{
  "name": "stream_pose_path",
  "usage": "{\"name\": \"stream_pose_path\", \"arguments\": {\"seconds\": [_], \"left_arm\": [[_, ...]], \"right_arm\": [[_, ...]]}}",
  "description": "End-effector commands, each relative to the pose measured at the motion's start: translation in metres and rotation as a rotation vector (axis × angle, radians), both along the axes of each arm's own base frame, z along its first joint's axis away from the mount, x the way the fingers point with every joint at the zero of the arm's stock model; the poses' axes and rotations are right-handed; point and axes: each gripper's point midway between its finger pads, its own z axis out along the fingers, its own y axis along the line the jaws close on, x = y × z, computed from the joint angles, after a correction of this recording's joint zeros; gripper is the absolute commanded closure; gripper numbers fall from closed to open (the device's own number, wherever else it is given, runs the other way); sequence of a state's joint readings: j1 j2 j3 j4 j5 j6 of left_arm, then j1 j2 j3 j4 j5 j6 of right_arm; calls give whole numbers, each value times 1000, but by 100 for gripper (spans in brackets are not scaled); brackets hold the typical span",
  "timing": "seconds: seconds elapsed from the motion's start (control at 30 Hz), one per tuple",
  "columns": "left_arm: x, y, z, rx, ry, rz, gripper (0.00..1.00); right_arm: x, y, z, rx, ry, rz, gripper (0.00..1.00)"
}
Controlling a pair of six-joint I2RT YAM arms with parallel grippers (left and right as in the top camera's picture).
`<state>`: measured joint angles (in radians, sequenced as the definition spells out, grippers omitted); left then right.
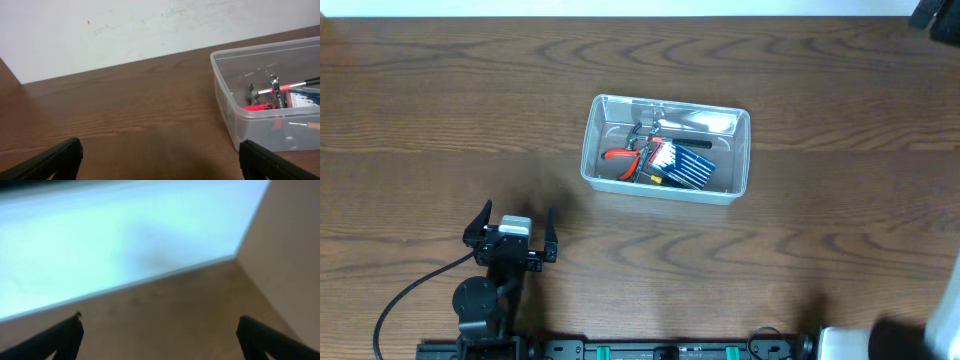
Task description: Pack container
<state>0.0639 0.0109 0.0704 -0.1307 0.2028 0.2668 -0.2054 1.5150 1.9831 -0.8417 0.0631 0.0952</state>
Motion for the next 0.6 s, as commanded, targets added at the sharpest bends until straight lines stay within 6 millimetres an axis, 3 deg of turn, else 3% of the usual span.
{"name": "stream_pose_path", "arguments": {"seconds": [0.0,0.13,0.23,0.4,0.57], "left_arm": [[1,2,-14,8,28,8,2],[1,2,-14,8,28,8,2],[1,2,-14,8,28,8,2],[1,2,-14,8,28,8,2],[1,2,-14,8,28,8,2]], "right_arm": [[-23,27,-8,-3,-50,74,1],[-64,60,-3,-17,-215,174,1],[-96,80,-21,-16,-287,248,1],[-145,105,-78,-9,-355,363,1],[-163,111,-127,-16,-394,386,1]]}}
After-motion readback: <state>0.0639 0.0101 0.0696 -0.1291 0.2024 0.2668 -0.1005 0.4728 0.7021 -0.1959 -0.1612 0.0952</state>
